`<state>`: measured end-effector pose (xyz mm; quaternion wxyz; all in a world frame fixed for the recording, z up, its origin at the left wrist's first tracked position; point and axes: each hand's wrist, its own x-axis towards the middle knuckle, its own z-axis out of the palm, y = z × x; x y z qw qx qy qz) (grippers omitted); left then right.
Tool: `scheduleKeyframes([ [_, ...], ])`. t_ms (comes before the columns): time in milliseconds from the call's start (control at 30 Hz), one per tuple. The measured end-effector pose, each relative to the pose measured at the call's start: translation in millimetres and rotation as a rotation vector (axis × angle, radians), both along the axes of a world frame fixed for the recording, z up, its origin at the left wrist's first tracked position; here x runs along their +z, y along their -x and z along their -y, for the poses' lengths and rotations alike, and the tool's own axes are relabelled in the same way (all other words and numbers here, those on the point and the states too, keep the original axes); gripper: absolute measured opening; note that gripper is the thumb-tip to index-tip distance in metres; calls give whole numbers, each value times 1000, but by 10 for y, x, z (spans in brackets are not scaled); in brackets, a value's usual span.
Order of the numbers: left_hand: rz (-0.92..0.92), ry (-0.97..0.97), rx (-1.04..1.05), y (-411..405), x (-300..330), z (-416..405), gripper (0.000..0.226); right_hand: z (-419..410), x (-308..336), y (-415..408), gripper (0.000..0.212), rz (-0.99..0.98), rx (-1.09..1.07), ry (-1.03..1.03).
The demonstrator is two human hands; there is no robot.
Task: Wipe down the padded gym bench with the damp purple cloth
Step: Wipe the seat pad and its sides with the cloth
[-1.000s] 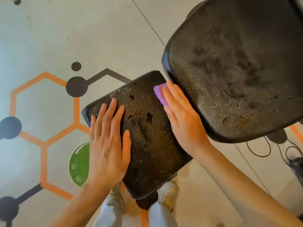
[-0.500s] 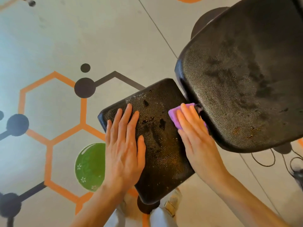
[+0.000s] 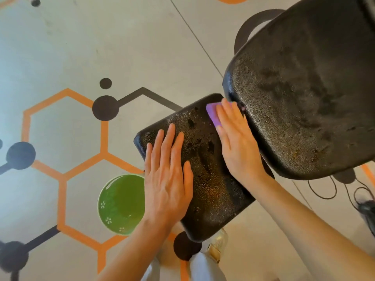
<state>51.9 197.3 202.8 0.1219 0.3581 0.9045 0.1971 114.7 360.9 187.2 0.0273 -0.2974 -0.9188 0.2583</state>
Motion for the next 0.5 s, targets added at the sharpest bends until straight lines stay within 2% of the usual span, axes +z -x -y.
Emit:
scheduleKeyframes([
  [100, 1, 8, -17, 12, 16, 10, 55, -143, 17, 205, 47, -25, -16, 51],
  [267, 58, -12, -102, 59, 91, 102, 58, 213, 205, -673, 47, 32, -137, 35],
  [433, -13, 27, -395, 213, 91, 157, 55, 75, 178, -732, 44, 38, -174, -85],
  [500, -54, 52, -514, 301, 66, 135, 54, 94, 95, -710, 48, 48, -159, -32],
])
